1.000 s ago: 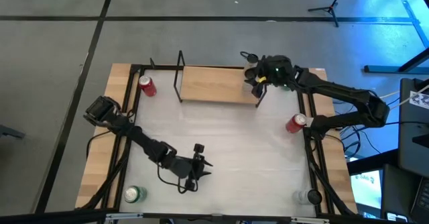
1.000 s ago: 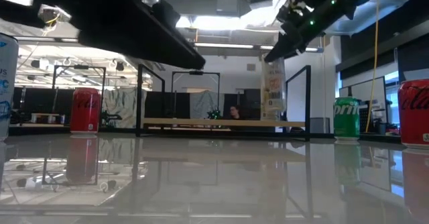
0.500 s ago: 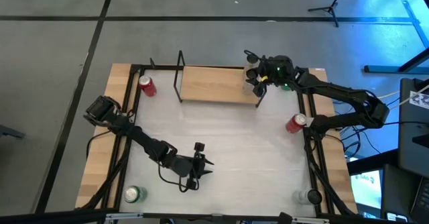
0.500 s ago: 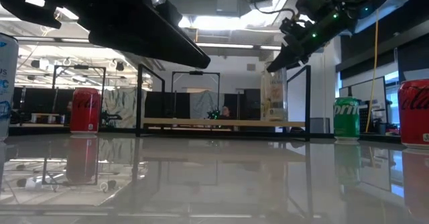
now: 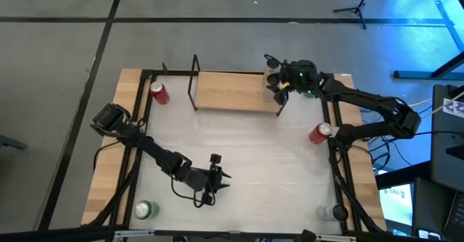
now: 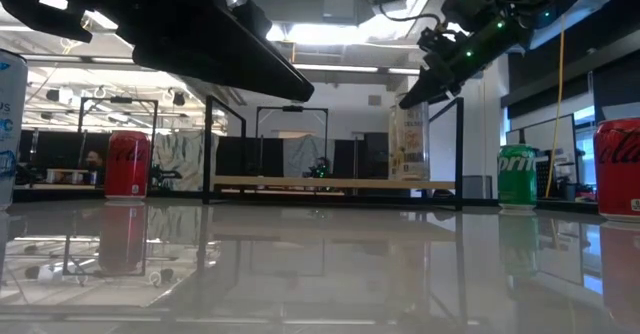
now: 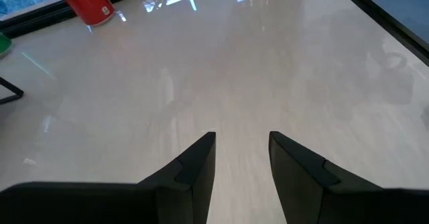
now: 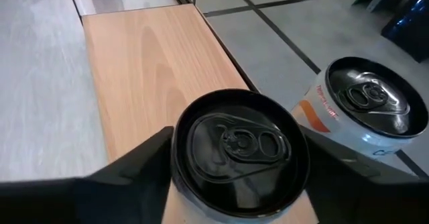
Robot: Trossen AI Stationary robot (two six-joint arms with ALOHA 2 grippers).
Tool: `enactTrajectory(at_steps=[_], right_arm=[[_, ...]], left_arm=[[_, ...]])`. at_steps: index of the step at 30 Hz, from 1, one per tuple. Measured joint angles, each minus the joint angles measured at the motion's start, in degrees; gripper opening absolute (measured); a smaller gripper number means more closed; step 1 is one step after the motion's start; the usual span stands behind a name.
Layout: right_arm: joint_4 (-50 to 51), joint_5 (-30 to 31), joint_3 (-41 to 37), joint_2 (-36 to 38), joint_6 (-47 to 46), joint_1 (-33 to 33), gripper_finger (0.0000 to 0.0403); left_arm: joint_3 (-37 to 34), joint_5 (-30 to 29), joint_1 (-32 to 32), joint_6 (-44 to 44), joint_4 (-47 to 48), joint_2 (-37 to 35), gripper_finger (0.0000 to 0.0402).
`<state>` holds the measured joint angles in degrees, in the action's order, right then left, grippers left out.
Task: Place canned beverage on shelf
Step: Put the white yellow soda can on the shelf aligned with the other white yellow soda can, then put the left white blue soda can on the shelf
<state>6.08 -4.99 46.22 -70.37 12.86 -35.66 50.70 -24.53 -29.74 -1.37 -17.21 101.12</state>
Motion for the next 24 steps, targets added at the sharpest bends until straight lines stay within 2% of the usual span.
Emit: enactTrajectory(at_steps=[3, 5, 11, 19, 24], right_arm=[[-0.2, 0.0, 0.0, 0.0, 0.0, 0.0, 0.036], [-0.2, 0.0, 0.1, 0.0, 0.0, 0.0, 0.0385], [3.6, -0.7, 3.3, 0.4, -0.2, 0.1, 0.0356], [15.4, -3.9, 13.4, 3.7, -3.7, 0.3, 0.0335], [18.0, -5.5, 15.7, 6.5, -7.0, 5.6, 0.0335]], left_arm=[[0.0, 0.0, 0.0, 0.0, 0.0, 0.0, 0.0131], [0.0, 0.0, 0.0, 0.0, 0.0, 0.0, 0.0131], [0.0, 0.0, 0.0, 0.0, 0.0, 0.0, 0.0131], [0.0, 0.0, 0.0, 0.0, 0.0, 0.0, 0.0131], [0.0, 0.0, 0.1, 0.3, 0.0, 0.0, 0.0131]])
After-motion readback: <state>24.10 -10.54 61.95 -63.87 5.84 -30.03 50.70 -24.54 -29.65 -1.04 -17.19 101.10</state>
